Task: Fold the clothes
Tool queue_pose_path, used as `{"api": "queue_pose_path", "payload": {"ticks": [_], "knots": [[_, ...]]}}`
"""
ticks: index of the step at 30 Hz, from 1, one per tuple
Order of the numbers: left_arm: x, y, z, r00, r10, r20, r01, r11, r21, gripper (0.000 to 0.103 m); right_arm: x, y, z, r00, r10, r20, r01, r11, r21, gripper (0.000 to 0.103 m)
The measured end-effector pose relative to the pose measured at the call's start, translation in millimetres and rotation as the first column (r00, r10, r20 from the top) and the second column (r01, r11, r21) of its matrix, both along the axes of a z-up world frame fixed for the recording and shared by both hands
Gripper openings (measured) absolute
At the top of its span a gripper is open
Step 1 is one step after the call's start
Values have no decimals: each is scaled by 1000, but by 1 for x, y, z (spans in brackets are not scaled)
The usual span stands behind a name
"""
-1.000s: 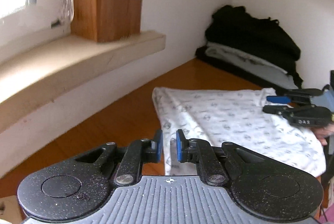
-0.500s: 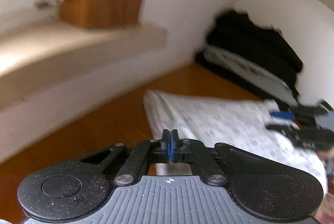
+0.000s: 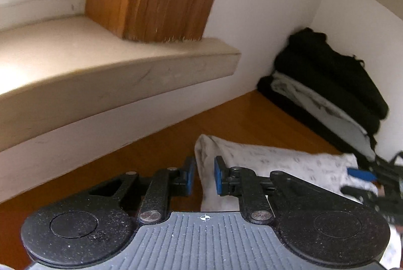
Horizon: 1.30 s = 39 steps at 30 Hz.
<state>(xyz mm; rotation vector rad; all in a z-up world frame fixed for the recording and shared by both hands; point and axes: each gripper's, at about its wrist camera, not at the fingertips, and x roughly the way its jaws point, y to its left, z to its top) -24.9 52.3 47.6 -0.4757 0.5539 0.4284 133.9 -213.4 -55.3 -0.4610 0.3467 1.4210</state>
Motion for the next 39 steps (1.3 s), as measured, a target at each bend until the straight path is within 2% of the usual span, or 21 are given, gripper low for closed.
{"api": "queue_pose_path", "payload": {"ticks": [5,9,11,18,24,28,30,31,39], "knots": [[13,19,-12,999,32,29,-29,996,-82,17,0,-1,0,1000,0,-6,0,1000,3,39],[15,23,-18,997,46,63,-39,994,-102,17,1,-2,1,1000,1,-10,-1,1000,4,39],[12,25,-19,994,66,91,-56,993,-108,3,0,-1,1,1000,0,-7,0,1000,3,39],[-7,37,-17,971,158,182,-131,980,-152,0,-4,-1,0,1000,0,14,0,1000,-4,39],[-10,32,-14,972,158,173,-134,981,-139,0,-4,0,0,1000,-1,16,1,1000,-4,39],[-16,26,-8,980,147,137,-126,981,-148,2,-5,0,0,1000,-3,17,3,1000,-4,39],[-31,16,-3,984,129,125,-111,984,-141,7,-5,0,1,1000,-3,15,3,1000,-3,39],[-39,11,-1,986,119,120,-102,985,-136,14,-5,0,1,1000,-3,13,3,1000,-3,39],[-131,-45,5,990,96,102,-76,979,-191,16,-4,1,2,1000,-3,12,3,1000,-1,39]]}}
